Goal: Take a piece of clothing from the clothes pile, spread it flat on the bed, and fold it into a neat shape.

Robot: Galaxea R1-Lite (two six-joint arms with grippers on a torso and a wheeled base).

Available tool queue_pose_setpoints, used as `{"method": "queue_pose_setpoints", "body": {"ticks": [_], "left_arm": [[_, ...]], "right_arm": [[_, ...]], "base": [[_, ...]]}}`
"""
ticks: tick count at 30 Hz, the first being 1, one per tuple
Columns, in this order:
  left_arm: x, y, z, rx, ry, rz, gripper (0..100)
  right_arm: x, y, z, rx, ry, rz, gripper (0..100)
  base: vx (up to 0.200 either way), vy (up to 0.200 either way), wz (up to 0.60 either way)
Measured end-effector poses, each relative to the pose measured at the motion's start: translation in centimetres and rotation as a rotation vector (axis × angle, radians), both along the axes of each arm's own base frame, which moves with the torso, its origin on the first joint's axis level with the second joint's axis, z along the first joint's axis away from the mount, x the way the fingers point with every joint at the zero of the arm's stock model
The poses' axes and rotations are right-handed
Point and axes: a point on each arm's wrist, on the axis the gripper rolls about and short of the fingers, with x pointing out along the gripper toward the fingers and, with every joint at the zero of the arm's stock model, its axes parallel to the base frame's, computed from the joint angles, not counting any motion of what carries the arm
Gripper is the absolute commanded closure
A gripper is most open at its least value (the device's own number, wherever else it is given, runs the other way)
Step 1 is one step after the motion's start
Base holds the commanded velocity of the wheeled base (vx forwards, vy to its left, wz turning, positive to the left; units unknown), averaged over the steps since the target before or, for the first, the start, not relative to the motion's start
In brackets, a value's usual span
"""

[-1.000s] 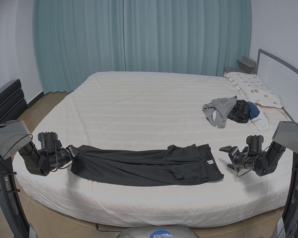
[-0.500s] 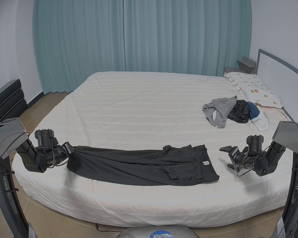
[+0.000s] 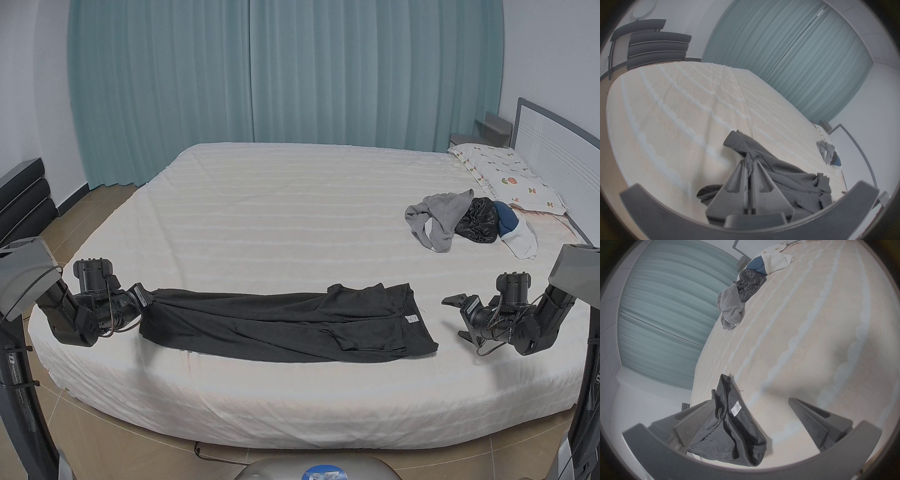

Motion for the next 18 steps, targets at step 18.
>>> {"method": "queue_pose_setpoints", "body": {"ticks": [18], "left_arm": [[0.9, -4.7, 1.3, -0.058, 0.043, 0.013, 100]], "right_arm": [[0.0, -0.2, 0.0, 0.001, 0.001, -0.006, 0]], "base": [[0.0, -0.189, 0.0]]}}
